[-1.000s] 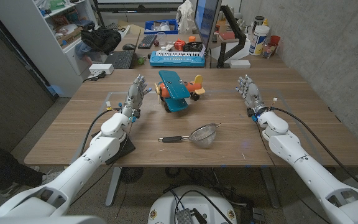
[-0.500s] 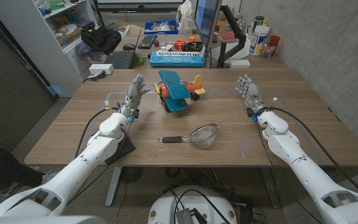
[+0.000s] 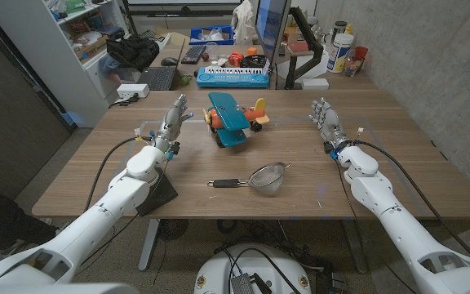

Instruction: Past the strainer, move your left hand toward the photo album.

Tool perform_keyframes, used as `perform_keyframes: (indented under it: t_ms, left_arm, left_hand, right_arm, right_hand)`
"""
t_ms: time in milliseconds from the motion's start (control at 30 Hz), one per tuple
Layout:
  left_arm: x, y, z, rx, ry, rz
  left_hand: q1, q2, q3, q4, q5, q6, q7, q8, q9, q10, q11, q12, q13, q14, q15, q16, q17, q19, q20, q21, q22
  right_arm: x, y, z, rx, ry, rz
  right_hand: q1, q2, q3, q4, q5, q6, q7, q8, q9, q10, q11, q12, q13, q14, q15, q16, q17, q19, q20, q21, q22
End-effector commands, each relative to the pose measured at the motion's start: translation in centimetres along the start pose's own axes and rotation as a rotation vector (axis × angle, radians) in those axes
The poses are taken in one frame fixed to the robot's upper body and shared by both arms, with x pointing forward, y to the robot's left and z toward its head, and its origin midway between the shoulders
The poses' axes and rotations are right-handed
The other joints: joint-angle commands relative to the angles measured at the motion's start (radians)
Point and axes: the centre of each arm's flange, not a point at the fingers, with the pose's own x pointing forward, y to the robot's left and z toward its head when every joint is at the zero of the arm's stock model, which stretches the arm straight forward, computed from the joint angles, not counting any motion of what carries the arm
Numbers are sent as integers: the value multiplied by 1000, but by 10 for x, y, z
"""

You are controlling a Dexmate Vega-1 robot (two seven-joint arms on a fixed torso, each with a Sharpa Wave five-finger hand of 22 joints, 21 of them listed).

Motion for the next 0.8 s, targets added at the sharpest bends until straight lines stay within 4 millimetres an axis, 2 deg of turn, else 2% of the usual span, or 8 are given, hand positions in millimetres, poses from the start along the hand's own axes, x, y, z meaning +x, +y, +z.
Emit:
perform_keyframes:
  t_ms: [33, 800]
  left_arm:
    - [-5, 4, 14, 87, -26, -16]
    - [-19, 6, 31, 154, -62, -39]
  left_hand:
    - [11, 112, 2, -3, 8, -162, -11, 4, 3, -140, 6, 5, 2, -175, 4, 4, 3, -242, 5, 2, 4]
    - [15, 109, 3, -4, 6, -160, -10, 3, 3, -141, 12, 2, 3, -175, 3, 0, 4, -239, 5, 1, 3]
  right_arm:
    - [-1, 0, 0, -2, 2, -1]
    - [-3, 4, 0, 1, -3, 4]
  right_hand:
    - [5, 93, 4, 0, 6, 7, 1, 9, 3, 7, -4, 10, 5, -1, -16, 4, 3, -2, -47, -2, 3]
    - [6, 92, 5, 1, 6, 10, -1, 9, 3, 13, -3, 11, 5, 0, -18, 3, 2, -1, -49, -7, 3]
